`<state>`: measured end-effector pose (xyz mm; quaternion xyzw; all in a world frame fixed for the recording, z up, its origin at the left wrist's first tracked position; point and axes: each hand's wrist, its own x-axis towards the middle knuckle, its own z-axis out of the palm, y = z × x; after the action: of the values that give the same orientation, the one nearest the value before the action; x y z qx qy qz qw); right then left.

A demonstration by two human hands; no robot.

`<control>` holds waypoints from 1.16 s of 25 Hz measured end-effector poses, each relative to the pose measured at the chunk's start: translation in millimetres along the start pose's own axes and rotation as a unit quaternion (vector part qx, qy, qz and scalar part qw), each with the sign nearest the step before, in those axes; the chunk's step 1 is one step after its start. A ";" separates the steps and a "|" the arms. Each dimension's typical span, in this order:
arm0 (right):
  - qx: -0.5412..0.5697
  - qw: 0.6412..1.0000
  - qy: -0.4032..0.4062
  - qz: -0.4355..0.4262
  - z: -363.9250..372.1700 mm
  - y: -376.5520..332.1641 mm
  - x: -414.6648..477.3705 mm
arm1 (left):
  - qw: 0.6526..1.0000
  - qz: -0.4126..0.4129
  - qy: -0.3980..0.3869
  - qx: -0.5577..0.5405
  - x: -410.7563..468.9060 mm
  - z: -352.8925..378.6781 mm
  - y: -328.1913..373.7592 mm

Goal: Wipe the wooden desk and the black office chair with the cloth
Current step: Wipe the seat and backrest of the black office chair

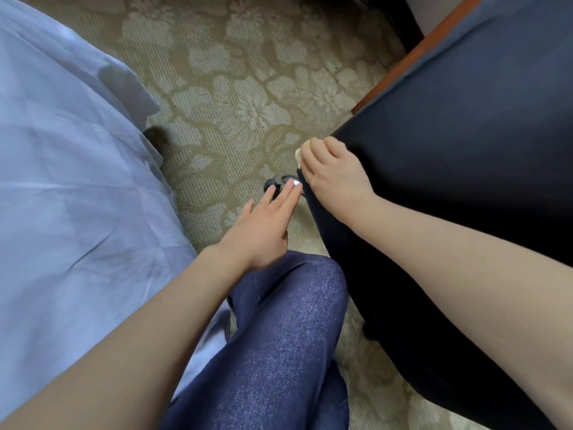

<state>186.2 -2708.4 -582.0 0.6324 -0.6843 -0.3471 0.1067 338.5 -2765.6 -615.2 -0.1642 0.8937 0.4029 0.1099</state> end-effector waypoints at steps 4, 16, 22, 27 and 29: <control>-0.055 0.992 -0.002 -0.111 19.8 -15.2 -36.8 | 1.000 0.012 0.024 0.003 5.3 -5.4 17.3; -0.083 0.972 -0.059 -0.212 51.4 -43.8 -205.2 | 0.993 0.113 0.042 0.010 14.1 -10.1 90.0; -0.054 0.932 -0.167 -0.317 56.1 -40.0 -294.5 | 0.993 0.109 0.007 0.051 21.0 -16.4 82.8; -0.065 0.918 -0.207 -0.331 47.9 -35.1 -296.2 | 0.991 0.123 -0.020 0.052 25.3 -25.3 77.3; -0.048 0.936 -0.183 -0.298 39.2 -32.2 -263.4 | 0.990 0.130 -0.029 0.052 27.3 -31.1 74.9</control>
<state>235.5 -2446.3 -553.3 0.7269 -0.4549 -0.5050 -0.0982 282.7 -2748.2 -552.7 -0.0285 0.9237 0.3711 0.0909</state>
